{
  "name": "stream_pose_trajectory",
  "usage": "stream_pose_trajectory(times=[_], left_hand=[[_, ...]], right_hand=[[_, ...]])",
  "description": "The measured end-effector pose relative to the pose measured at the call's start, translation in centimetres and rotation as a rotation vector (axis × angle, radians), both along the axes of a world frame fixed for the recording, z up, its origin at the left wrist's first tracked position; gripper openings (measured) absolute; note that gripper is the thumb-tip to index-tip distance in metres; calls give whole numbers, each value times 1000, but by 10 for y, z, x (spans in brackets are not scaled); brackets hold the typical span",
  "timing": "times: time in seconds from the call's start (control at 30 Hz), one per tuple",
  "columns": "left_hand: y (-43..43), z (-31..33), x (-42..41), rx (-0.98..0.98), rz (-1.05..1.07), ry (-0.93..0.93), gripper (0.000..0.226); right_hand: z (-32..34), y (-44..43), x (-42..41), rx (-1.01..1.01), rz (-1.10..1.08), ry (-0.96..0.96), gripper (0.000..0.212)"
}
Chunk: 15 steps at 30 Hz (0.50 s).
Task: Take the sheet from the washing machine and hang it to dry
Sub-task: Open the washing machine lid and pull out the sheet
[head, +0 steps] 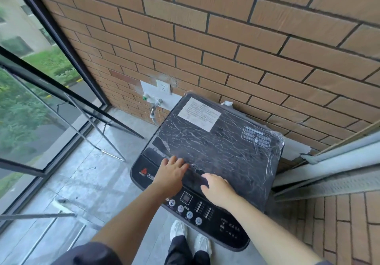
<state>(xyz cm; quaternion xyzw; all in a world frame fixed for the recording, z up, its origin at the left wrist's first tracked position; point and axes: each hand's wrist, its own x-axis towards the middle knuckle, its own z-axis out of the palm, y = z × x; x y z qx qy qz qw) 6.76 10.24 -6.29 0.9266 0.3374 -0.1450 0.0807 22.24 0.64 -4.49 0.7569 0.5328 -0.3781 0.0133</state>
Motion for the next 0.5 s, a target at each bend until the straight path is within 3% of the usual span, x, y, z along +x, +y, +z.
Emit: stream_pose_trajectory(times=[0.13,0.33,0.5], left_hand=[[7,9,-2,26,-95,8,73],[21,34,-2,198,-187,-170,77],[30,56,-3,268,-242,-263,75]], right_hand=[[20,-2,5,19,37,6,49],[56,-14,7,199,131,-103,77],[74,-27,19,424,227,-205,63]])
